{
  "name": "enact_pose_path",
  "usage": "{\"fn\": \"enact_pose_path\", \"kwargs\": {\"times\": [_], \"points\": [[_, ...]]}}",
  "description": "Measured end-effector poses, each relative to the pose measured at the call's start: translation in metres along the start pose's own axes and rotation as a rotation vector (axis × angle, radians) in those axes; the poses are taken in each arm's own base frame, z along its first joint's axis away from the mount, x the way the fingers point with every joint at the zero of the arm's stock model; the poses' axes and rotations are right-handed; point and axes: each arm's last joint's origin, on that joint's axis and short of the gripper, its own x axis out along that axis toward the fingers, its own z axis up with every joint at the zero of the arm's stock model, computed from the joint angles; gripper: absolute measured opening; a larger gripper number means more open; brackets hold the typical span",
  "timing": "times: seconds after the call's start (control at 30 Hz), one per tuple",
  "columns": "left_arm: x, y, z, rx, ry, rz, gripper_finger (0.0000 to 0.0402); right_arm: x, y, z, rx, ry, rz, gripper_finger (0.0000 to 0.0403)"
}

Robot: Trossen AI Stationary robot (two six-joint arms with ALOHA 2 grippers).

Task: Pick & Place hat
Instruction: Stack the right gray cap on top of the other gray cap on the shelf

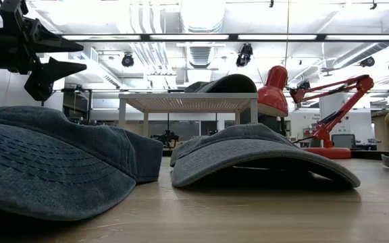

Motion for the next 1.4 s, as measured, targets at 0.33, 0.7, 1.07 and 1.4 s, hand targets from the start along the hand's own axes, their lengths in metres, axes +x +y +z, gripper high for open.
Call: {"fn": "enact_pose_path", "kwargs": {"times": [0.33, 0.7, 1.07, 1.4], "points": [[0.0, 0.0, 0.0, -0.013, 0.001, -0.002, 0.0204, -0.049, 0.003, -0.015, -0.062, -0.083, -0.094, 0.0011], [0.0, 0.0, 0.0, -0.014, 0.001, -0.002, 0.0204, -0.105, 0.005, -0.024, -0.092, -0.241, -0.035, 0.0011], [0.0, 0.0, 0.0, -0.014, 0.0, -0.001, 0.0204, -0.121, 0.011, -0.028, -0.191, -0.301, 0.063, 0.0011], [0.0, 0.0, 0.0, -0.014, -0.001, 0.002, 0.0204, -0.146, 0.026, -0.023, -0.398, -0.446, 0.195, 0.0011]]}}
